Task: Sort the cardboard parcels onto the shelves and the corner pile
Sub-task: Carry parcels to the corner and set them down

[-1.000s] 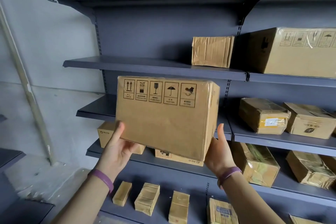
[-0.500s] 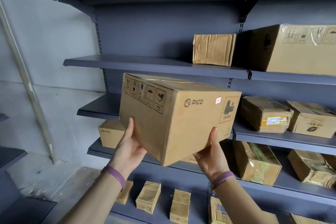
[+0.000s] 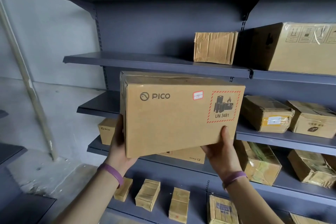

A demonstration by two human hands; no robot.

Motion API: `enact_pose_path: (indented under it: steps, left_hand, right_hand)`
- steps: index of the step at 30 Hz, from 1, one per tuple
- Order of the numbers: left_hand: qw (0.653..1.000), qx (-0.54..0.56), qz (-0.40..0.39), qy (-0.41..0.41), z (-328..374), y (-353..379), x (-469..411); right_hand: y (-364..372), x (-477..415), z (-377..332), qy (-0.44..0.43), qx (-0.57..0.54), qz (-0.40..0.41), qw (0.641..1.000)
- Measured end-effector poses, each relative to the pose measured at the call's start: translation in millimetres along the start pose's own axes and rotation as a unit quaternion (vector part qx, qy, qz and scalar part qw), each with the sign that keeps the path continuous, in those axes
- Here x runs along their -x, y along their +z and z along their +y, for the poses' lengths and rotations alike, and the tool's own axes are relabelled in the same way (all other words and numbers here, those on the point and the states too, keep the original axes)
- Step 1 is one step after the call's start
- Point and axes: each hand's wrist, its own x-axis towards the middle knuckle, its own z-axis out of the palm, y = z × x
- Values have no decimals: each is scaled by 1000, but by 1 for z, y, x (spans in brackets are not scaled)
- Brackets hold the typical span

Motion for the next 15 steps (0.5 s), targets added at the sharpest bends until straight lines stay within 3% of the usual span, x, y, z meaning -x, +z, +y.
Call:
enact_pose_path:
  steps: [5,11,13,15]
  left_hand:
    - [1000,11,-6,13,4,-11,-4]
    - [987,141,-78,-17,-16,-8,1]
    - [986,117,-111,-36,-26,-4,0]
    - [991,88,-89,-47,-37,1,-3]
  right_hand:
    - [-2,0,-10,-16,13,-41,999]
    - [11,-1,3,-52,4,1,999]
    - [15,1,7,-60,7,13,998]
    - [17,4,12,-56,16,16,998]
